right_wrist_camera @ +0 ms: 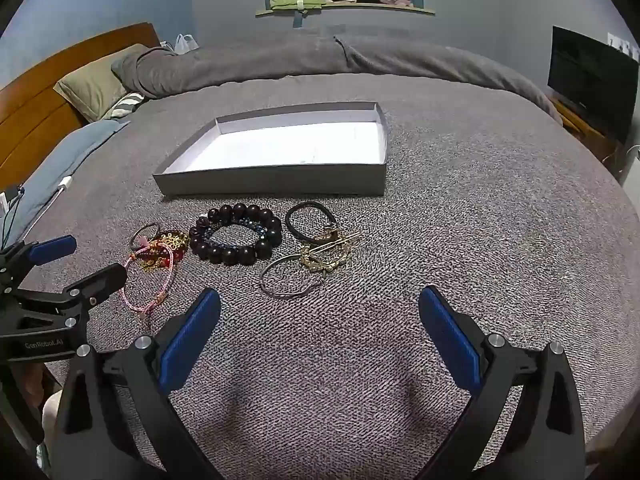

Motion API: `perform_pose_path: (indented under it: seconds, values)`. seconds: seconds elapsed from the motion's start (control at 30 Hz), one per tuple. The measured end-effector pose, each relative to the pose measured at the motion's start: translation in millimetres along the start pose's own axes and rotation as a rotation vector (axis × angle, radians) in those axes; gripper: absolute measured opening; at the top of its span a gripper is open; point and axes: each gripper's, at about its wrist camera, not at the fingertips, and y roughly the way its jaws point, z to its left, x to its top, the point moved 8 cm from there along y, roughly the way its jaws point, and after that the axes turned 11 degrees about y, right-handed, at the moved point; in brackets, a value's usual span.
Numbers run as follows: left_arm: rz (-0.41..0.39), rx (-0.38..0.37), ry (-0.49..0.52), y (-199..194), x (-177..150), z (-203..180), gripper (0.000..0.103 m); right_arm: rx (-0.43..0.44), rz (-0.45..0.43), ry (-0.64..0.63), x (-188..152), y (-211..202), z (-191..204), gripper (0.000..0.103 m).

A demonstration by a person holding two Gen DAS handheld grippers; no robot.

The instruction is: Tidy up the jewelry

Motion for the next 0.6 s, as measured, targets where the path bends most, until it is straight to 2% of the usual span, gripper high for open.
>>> perform_pose_path:
  seconds: [0.6]
  values:
    - [-0.003,0.002,0.003,-2.6,-0.3,1.0,0.099,0.001,0.004,0.001,0.5,-1.7,-0.4,0.098]
